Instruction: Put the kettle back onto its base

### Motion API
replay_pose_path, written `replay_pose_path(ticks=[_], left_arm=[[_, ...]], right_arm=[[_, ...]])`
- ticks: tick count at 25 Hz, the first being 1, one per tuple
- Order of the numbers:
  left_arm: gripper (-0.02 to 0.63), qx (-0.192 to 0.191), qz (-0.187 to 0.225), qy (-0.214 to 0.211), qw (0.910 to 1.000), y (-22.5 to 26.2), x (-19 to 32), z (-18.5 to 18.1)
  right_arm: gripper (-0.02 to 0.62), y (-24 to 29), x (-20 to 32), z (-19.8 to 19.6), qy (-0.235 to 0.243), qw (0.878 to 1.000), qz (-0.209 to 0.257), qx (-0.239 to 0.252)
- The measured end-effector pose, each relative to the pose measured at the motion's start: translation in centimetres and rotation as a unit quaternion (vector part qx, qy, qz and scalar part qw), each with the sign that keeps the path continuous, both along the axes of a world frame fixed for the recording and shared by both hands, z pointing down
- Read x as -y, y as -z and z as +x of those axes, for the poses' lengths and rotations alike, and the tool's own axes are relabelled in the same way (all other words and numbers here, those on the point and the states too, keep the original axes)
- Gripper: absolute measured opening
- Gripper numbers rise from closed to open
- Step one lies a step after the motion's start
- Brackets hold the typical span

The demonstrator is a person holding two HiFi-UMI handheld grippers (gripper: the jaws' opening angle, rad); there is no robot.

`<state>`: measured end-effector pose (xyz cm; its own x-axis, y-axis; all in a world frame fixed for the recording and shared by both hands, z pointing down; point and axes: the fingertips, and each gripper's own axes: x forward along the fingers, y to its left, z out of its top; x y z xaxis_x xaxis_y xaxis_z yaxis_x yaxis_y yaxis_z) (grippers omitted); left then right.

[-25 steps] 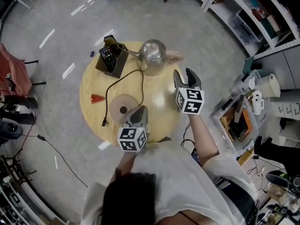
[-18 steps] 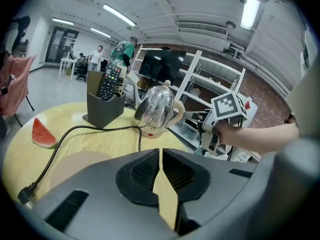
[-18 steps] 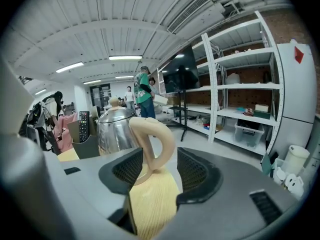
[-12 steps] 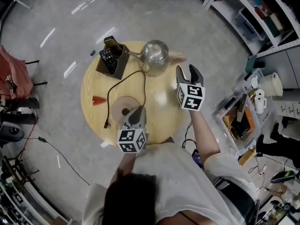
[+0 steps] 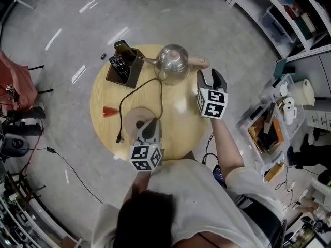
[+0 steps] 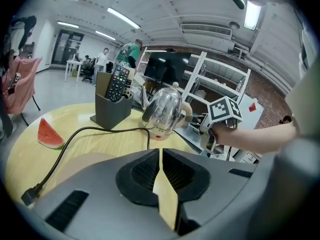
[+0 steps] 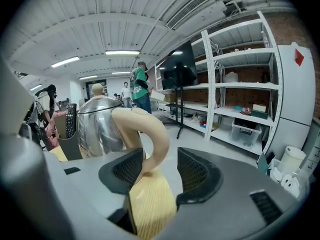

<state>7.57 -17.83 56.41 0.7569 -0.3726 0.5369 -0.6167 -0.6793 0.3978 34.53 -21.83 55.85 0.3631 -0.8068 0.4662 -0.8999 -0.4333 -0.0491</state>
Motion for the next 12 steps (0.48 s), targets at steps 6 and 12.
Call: replay_pose_path(ticks=[6, 12], left_arm=[[0.038, 0.008, -0.007, 0.002, 0.9999, -0.6, 0.3, -0.3], [0.038, 0.012, -0.011, 0.010, 0.9998, -1.1, 0.7, -0.6]], right_arm=[[0.206, -0.5, 1.3, 0.4, 0.000, 1.000, -0.003, -0.006], [0.206, -0.9, 2.3, 1.2, 0.002, 1.000, -0.007, -0.014]])
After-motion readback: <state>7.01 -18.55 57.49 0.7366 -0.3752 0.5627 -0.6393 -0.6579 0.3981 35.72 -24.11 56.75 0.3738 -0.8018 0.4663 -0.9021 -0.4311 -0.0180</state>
